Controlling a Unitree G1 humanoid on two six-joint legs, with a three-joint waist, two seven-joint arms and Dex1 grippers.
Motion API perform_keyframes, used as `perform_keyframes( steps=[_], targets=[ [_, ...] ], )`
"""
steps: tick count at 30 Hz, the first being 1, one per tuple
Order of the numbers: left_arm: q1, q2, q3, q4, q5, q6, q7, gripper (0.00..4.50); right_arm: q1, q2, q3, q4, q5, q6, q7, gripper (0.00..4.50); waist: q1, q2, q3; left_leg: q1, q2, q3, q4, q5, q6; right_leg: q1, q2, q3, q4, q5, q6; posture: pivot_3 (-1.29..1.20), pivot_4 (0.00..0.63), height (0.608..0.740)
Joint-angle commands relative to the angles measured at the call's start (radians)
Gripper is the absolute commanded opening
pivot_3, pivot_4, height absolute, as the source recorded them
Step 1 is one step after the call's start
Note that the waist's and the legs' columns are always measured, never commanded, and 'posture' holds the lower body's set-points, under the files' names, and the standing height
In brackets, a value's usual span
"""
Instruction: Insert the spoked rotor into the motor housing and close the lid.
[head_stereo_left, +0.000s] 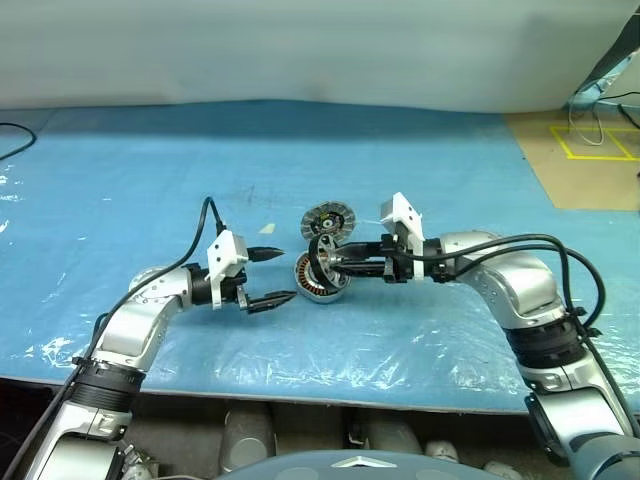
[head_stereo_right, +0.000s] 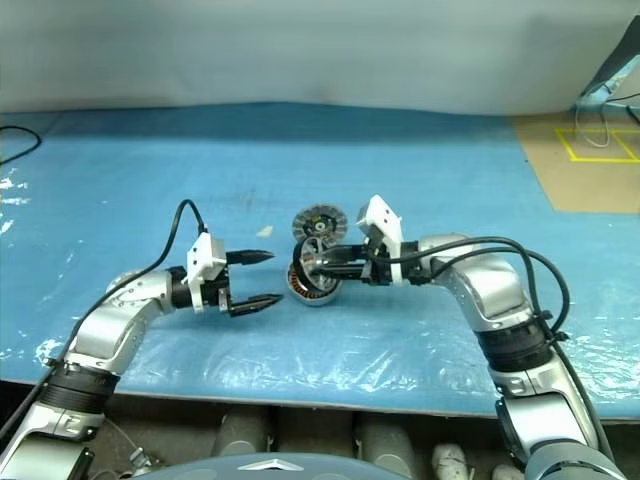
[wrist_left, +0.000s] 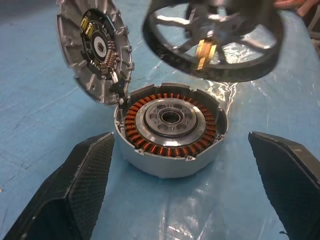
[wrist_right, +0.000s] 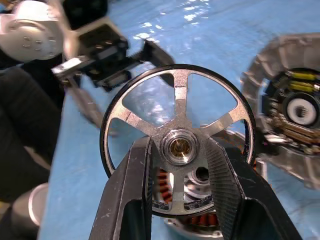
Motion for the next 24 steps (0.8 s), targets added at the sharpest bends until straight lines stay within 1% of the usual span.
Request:
perform_keyframes(
  steps=[1, 9, 17, 24],
  targets=[
    [0.018, 0.000, 0.004, -0.052, -0.009, -0.001, 0.007, 4.50, -0.031, 0.008, 0.012, 0.037, -0.015, -0.046, 0.013, 1.22, 0.001, 0.000, 0.000, 0.000, 0.000, 0.000, 0.000, 0.000, 0.000, 0.000, 0.000, 0.000, 0.000, 0.000, 0.000, 0.00, 0.150, 0.740],
    [0.039, 0.000, 0.006, -0.055, -0.006, -0.013, 0.014, 4.50, -0.044, 0.037, 0.057, 0.069, -0.057, -0.068, 0.004, 1.22, -0.001, 0.000, 0.000, 0.001, 0.000, 0.000, 0.001, 0.000, 0.000, 0.000, 0.000, 0.000, 0.001, 0.000, 0.000, 0.00, 0.150, 0.740],
    [0.020, -0.010, -0.012, -0.084, -0.007, 0.017, 0.035, 4.50, -0.044, 0.008, 0.074, 0.069, -0.095, -0.097, 0.023, 1.22, 0.000, 0.000, 0.000, 0.001, 0.000, 0.000, 0.001, 0.000, 0.000, 0.001, 0.000, 0.000, 0.001, 0.000, 0.000, 0.00, 0.150, 0.740],
    [0.008, -0.020, -0.022, -0.113, -0.009, 0.049, 0.050, 4.50, -0.078, -0.004, 0.053, 0.061, -0.089, -0.085, 0.035, 1.22, 0.000, 0.000, 0.000, 0.001, 0.000, 0.000, 0.001, 0.000, 0.000, 0.001, 0.000, 0.000, 0.001, 0.000, 0.000, 0.00, 0.150, 0.740]
  ],
)
